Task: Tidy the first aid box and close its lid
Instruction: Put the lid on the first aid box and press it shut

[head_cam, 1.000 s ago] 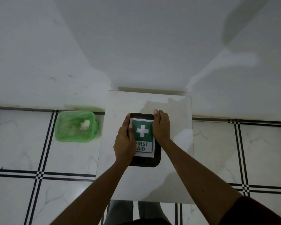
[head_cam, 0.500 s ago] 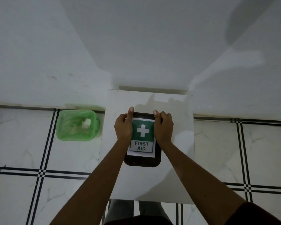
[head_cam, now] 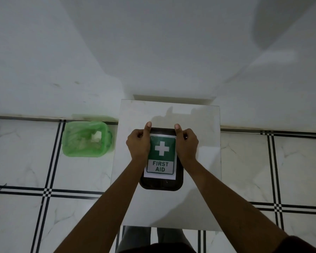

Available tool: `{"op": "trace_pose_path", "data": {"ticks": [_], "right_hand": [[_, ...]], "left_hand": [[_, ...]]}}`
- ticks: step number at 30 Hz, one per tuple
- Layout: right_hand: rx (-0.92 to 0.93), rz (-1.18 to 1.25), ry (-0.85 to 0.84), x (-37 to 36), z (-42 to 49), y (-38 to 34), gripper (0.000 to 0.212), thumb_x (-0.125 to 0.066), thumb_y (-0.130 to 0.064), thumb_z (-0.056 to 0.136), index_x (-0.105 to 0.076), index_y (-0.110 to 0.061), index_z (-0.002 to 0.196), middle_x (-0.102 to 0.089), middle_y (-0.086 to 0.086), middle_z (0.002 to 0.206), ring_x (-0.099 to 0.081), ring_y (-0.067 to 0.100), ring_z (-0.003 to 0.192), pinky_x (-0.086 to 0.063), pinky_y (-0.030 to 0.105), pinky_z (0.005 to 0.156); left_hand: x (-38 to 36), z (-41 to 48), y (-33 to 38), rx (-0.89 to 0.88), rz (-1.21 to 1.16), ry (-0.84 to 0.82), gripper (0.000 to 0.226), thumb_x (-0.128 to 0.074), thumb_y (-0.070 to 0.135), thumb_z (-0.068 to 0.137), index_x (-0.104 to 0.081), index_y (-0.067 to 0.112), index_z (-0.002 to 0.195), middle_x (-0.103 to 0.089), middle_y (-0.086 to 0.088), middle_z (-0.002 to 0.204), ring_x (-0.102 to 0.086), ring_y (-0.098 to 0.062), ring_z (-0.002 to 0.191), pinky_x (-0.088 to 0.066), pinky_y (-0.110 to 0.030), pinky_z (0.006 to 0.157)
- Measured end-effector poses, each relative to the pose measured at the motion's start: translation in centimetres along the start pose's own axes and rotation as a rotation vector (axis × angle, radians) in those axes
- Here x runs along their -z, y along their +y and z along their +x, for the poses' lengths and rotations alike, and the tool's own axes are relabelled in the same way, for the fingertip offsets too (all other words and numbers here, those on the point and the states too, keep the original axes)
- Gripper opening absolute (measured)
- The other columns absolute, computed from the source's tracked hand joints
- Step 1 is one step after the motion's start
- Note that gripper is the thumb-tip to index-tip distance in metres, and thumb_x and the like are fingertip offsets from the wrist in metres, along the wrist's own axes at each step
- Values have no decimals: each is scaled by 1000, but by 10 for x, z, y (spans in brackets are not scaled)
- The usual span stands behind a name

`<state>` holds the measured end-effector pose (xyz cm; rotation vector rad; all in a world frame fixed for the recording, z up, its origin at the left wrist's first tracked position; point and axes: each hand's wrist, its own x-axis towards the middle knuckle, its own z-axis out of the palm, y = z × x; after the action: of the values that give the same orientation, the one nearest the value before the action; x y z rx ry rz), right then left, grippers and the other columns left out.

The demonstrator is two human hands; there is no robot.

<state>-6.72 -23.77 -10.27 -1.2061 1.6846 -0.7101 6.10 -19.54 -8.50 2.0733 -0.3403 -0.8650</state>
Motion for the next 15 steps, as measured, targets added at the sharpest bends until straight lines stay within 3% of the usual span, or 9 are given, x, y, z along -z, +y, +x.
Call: {"op": "trace_pose_path", "data": {"ticks": [3, 6, 9, 11, 13, 15], "right_hand": [[10, -6, 5, 0, 2, -1, 38, -53, -40, 92, -48, -9, 71, -52, 3, 65, -50, 11, 58, -41, 18, 56], [32, -24, -10, -2, 1, 4, 40, -48, -45, 93, -47, -10, 73, -56, 13, 74, -54, 20, 65, -47, 26, 61], [92, -118, 1, -2, -1, 0, 39, -43, -43, 96, -46, -9, 76, -53, 12, 77, -49, 16, 66, -39, 19, 60], [149, -174, 26, 0, -4, -6, 37, -42, -39, 97, -46, -9, 76, -51, 9, 79, -47, 16, 67, -38, 22, 62], [185, -228, 36, 3, -9, -11, 36, -40, -37, 98, -50, -6, 82, -52, 9, 85, -49, 17, 70, -40, 28, 64], [217, -287, 20, 8, -19, -13, 34, -37, -34, 100, -55, -5, 102, -55, 11, 99, -55, 21, 85, -47, 32, 72]], "left_hand": [[0, -2, 1, -13, -4, 2, 50, -59, 53, 83, -61, 4, 74, -62, -3, 66, -59, -15, 62, -42, -20, 56], [0, -4, 0, -50, 1, 14, 47, -58, 51, 85, -62, 5, 75, -61, 0, 64, -57, -11, 60, -40, -18, 54], [2, -7, 3, -91, 13, 25, 45, -56, 51, 87, -63, 8, 79, -61, 1, 66, -57, -9, 60, -41, -18, 54], [3, -9, 3, -103, -10, 16, 37, -56, 48, 88, -61, 11, 88, -59, 1, 67, -55, -8, 59, -42, -18, 54], [7, -13, 1, -181, -21, 13, 28, -56, 39, 90, -58, 13, 101, -56, -3, 75, -54, -12, 67, -43, -26, 64], [13, -18, -3, -359, 87, -16, 28, -52, 27, 94, -54, 13, 117, -58, -10, 100, -53, -19, 94, -40, -31, 82]]}}
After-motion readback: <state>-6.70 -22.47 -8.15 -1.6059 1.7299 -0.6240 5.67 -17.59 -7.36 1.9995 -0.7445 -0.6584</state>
